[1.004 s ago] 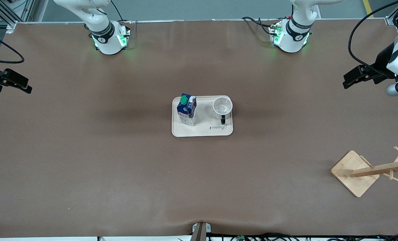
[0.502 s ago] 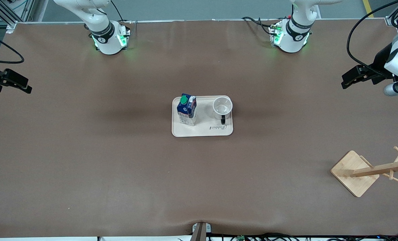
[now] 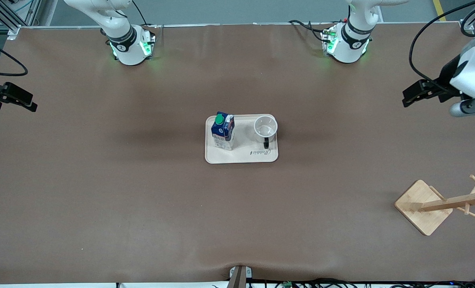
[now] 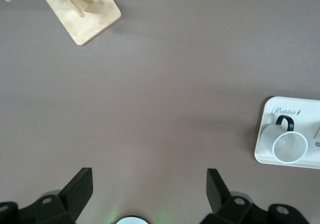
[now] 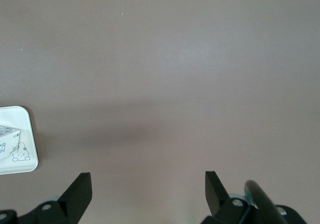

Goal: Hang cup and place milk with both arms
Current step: 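Move the left gripper toward the white mug on the tray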

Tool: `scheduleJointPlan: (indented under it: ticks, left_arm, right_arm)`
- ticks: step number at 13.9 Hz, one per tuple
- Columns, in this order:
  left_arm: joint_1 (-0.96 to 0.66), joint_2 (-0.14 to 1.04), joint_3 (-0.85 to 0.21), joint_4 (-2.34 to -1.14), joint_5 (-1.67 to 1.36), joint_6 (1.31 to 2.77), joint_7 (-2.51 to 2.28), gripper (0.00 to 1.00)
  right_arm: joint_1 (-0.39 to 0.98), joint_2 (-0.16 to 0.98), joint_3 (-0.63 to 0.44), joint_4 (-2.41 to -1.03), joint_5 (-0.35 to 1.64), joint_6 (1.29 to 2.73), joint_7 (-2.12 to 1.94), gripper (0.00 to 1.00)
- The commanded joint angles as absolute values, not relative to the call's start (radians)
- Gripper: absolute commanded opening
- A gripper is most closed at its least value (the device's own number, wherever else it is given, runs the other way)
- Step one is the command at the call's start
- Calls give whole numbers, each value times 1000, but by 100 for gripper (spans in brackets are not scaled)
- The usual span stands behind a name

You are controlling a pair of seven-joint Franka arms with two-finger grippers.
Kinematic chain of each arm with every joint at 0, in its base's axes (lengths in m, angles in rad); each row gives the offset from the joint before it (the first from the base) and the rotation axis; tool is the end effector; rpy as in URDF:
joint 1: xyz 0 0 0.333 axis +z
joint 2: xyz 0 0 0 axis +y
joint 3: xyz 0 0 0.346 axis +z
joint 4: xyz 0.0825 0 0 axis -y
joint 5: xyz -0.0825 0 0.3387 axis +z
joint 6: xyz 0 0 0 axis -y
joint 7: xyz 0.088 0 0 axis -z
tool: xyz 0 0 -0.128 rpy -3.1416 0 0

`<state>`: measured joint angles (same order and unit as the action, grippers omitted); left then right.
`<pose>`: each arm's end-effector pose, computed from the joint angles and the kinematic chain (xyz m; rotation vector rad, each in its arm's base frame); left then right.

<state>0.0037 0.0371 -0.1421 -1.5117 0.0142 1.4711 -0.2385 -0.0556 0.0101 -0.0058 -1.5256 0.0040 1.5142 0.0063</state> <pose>0.5054 -0.0668 0.6314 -3.1122 -0.1571 0.1158 0.5059 -0.0306 0.6426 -3.1351 0.1059 0.0335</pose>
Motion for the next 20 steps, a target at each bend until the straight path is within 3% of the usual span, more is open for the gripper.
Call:
scheduleJointPlan:
  ticks: [1, 10, 20]
  left_arm:
    - [-12, 70, -164, -1514, 14, 1479, -252, 100]
    - [-104, 136, -210, -1684, 0, 1673, -253, 100]
    - [-264, 330, -210, -1694, 14, 1851, -446, 100]
  right_arm:
    - [-78, 11, 9, -1520, 14, 1506, 5, 100]
    - [-80, 11, 9, -1519, 14, 1506, 5, 100]
    - [-72, 34, 11, -1514, 9, 1519, 2, 100]
